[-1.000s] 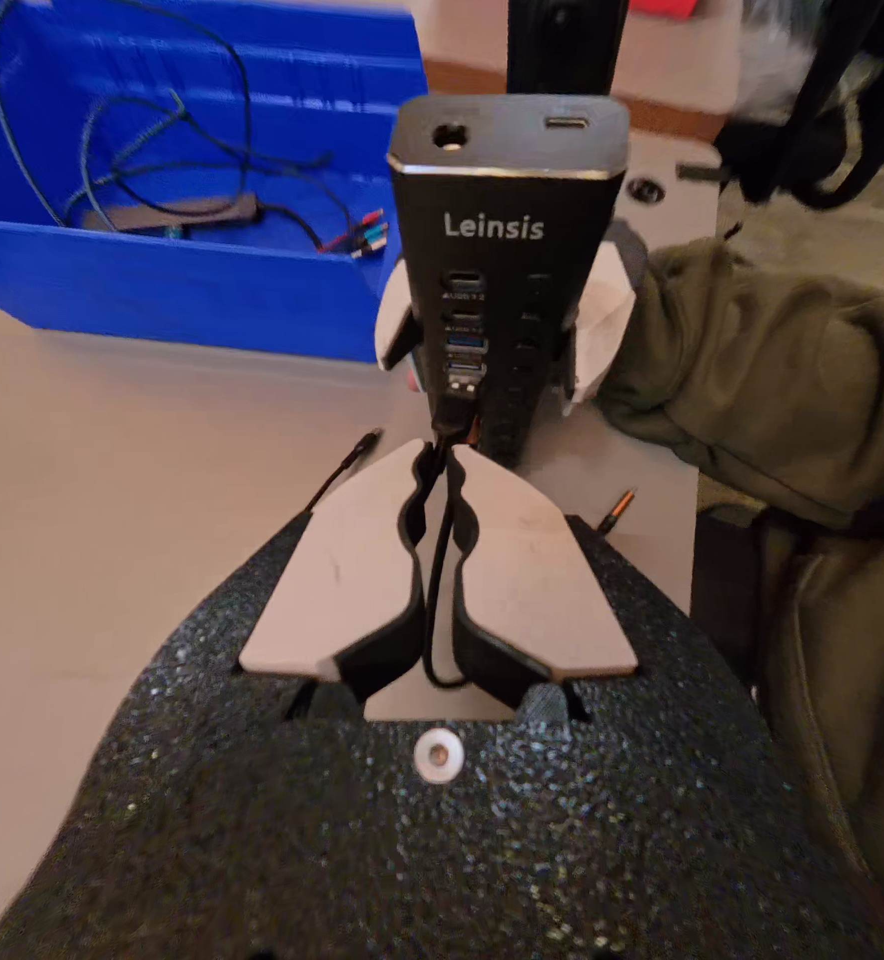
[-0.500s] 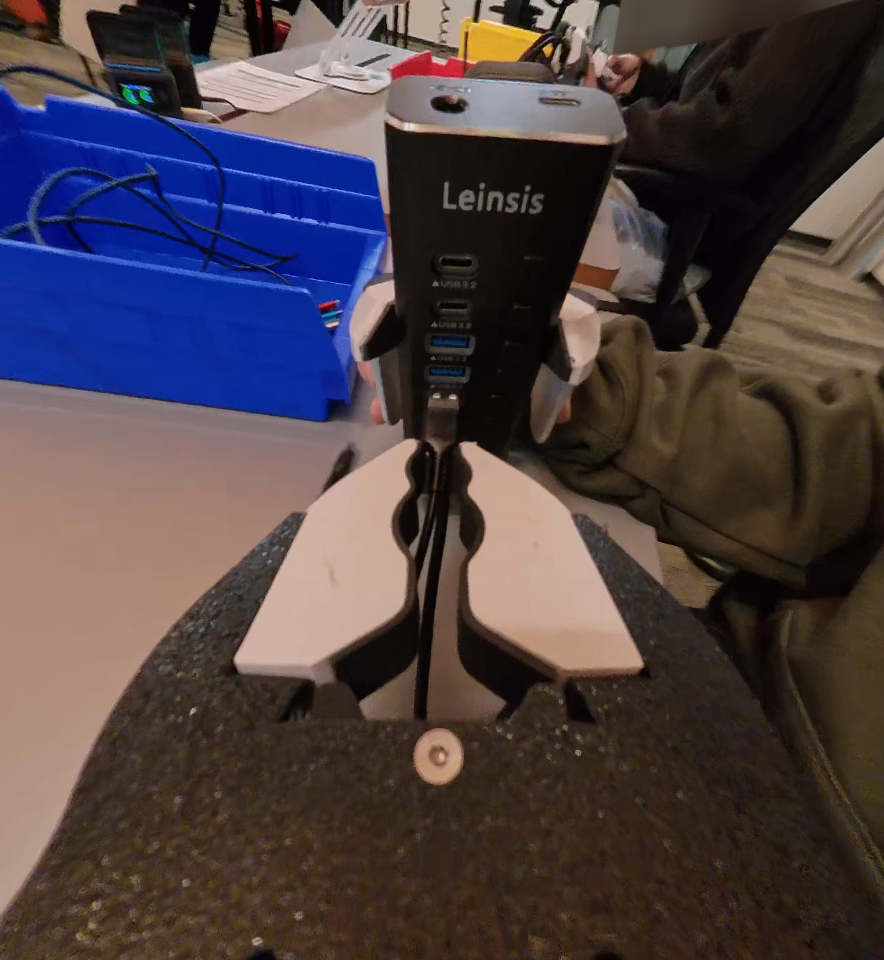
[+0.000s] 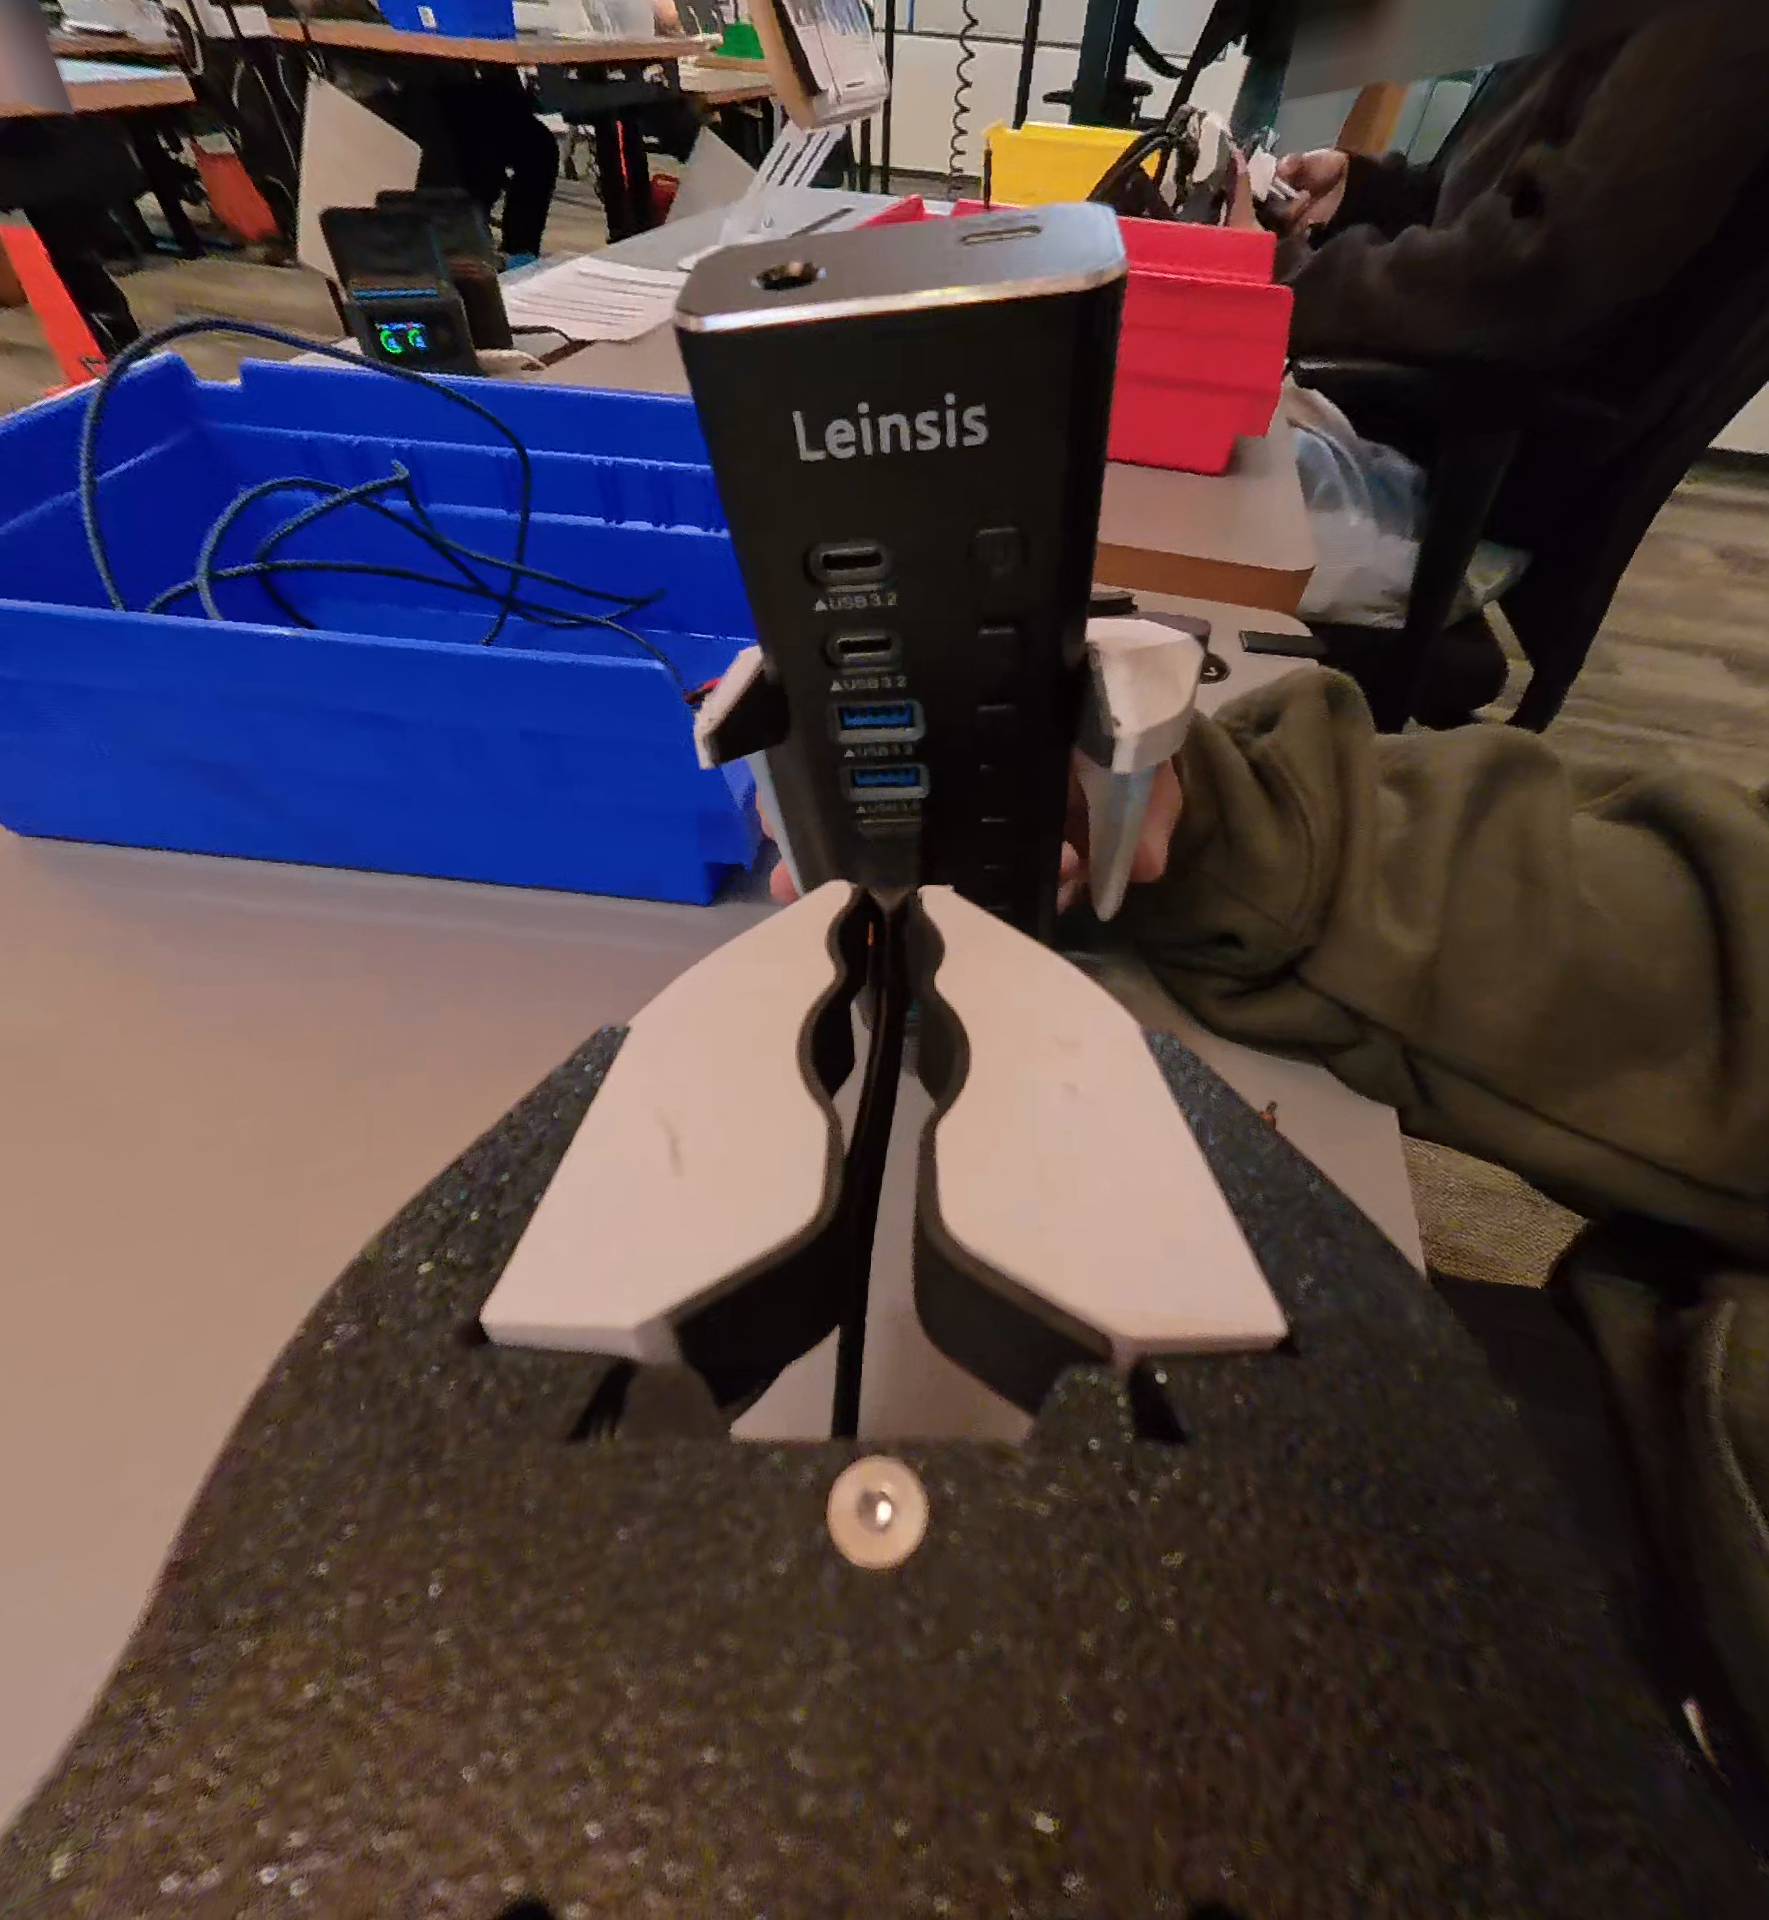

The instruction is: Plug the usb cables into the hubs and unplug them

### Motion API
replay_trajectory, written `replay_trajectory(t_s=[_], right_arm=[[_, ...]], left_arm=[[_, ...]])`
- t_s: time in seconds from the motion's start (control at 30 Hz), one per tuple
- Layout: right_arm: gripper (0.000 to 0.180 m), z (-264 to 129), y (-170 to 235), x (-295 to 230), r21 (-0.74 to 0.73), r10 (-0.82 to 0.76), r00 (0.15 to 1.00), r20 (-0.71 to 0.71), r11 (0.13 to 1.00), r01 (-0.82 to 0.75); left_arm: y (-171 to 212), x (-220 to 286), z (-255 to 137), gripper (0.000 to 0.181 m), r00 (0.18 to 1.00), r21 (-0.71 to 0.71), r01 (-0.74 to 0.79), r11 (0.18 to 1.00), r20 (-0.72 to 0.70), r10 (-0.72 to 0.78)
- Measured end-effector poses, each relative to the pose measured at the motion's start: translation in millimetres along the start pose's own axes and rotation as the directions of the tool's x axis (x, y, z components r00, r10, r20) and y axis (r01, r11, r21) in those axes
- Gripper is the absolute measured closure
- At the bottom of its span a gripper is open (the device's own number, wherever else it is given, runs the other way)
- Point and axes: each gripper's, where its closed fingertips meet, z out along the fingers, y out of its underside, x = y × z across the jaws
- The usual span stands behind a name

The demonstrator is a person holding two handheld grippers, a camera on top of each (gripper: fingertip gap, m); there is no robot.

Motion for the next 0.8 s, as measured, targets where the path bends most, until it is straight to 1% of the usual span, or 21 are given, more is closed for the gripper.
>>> replay_trajectory(t_s=[0.17, 0.27, 0.33, 0.37, 0.4, 0.47, 0.5, 0.53, 0.57, 0.67, 0.73, 0.8], right_arm=[[0.118, 5.2, 8.2, -6.0, -0.069, -0.067, 0.997, 0.025, 0.995, 0.069], [0.118, 6.3, 9.6, -5.1, -0.084, -0.1, 0.995, 0.009, 0.991, 0.101], [0.118, 7.4, 10.1, -2.1, -0.093, -0.112, 0.994, -0.01, 0.99, 0.11], [0.118, 9.3, 9.9, -0.2, -0.093, -0.126, 0.992, -0.027, 0.988, 0.123], [0.118, 12.2, 10.2, 0.5, -0.095, -0.137, 0.99, -0.035, 0.987, 0.133], [0.118, 20.5, 13.7, -1.3, -0.108, -0.151, 0.988, -0.028, 0.983, 0.147], [0.118, 25.9, 16.1, -2.7, -0.121, -0.158, 0.987, -0.026, 0.981, 0.154], [0.118, 30.8, 19.0, -5.2, -0.136, -0.159, 0.987, -0.017, 0.978, 0.156], [0.118, 34.1, 20.2, -5.8, -0.142, -0.146, 0.989, -0.015, 0.98, 0.142], [0.118, 40.0, 26.0, -3.3, -0.189, -0.164, 0.986, -0.041, 0.97, 0.153], [0.118, 44.5, 28.0, 0.4, -0.215, -0.154, 0.986, -0.068, 0.967, 0.137], [0.117, 49.3, 29.4, 1.4, -0.208, -0.124, 0.989, -0.079, 0.972, 0.105]], left_arm=[[5.8, 3.6, -6.8, 0.174, 0.999, -0.044, 0.006, 0.999, -0.046, -0.008], [-15.9, -5.7, -21.9, 0.155, 0.999, 0.033, 0.033, 0.999, 0.019, -0.034], [-40.3, -0.8, -30.8, 0.141, 0.999, 0.12, 0.042, 0.992, 0.012, -0.043], [-49.6, 3.0, -31.8, 0.132, 0.999, 0.142, 0.031, 0.989, 0.01, -0.033], [-54.8, 6.8, -29.8, 0.124, 1.0, 0.136, 0.015, 0.991, 0.01, -0.016], [-56.3, 7.4, -20.4, 0.115, 0.999, 0.07, -0.019, 0.997, 0.041, 0.016], [-56.4, 7.3, -15.7, 0.116, 0.998, 0.046, -0.037, 0.998, 0.048, 0.035], [-56.8, 5.8, -12.5, 0.12, 0.997, 0.029, -0.051, 0.998, 0.06, 0.05], [-57.5, 6.9, -11.2, 0.12, 0.996, 0.015, -0.07, 0.997, 0.048, 0.069], [-52.3, 7.5, -13.8, 0.12, 0.989, -0.085, -0.144, 0.986, 0.004, 0.145], [-49.7, 4.0, -17.6, 0.12, 0.99, -0.122, -0.141, 0.982, -0.033, 0.138], [-49.3, 2.2, -22.1, 0.12, 0.987, -0.136, -0.152, 0.979, -0.069, 0.144]])
